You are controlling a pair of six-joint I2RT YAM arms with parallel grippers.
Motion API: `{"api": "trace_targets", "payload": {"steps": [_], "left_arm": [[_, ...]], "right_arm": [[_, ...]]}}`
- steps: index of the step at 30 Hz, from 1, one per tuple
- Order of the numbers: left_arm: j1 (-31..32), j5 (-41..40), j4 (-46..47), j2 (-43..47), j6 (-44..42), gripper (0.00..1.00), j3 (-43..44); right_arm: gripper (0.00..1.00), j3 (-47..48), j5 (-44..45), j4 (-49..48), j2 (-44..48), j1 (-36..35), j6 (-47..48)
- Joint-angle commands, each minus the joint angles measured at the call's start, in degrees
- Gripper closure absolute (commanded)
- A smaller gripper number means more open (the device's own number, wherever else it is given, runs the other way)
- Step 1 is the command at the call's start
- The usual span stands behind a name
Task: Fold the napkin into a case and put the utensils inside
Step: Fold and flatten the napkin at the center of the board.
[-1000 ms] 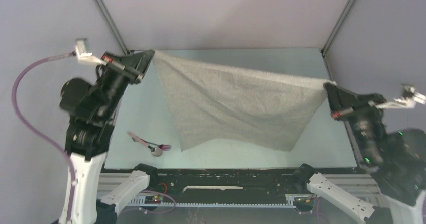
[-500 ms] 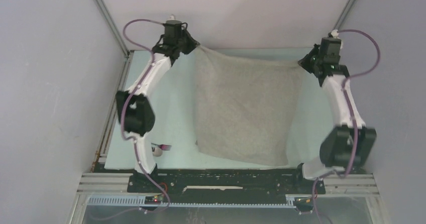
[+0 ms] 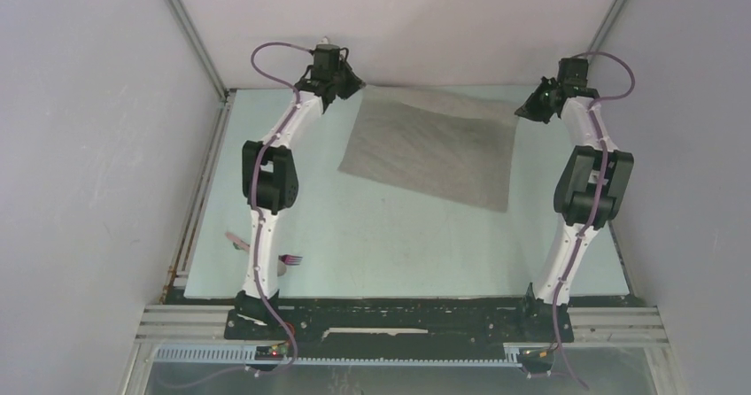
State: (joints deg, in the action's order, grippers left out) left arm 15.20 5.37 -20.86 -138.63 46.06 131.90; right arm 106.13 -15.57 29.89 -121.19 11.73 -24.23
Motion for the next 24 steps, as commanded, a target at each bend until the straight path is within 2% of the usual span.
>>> {"api": "trace_targets", "payload": {"steps": [1,4,9,17,24], "left_arm": [[-0.23,-2.01,0.43,10.36,0.75,1.0,-11.39],[-0.78,-4.65,-3.91,15.7,2.34,1.0,-20.93],[-0.81,-1.86,-7.76,17.7,0.25,1.0,-30.18],[-1.01,-2.38,-9.17,17.41,-2.51,1.0,-35.22],[-0.88,-1.7,-9.33,19.08,-2.58,1.0,-37.61]], "right_arm": [[1.0,-0.55,-2.14,8.39,6.35,0.1,0.59],[1.0,-10.48,-3.81,8.68,12.28,-0.73,-1.82],[1.0,-28.35,-4.03,2.52,20.65,-2.52,-3.17],[1.0,-36.86,-0.87,1.91,22.53,-2.75,-0.65],[1.0,-39.8,0.88,1.61,23.73,-2.7,-0.99]]}}
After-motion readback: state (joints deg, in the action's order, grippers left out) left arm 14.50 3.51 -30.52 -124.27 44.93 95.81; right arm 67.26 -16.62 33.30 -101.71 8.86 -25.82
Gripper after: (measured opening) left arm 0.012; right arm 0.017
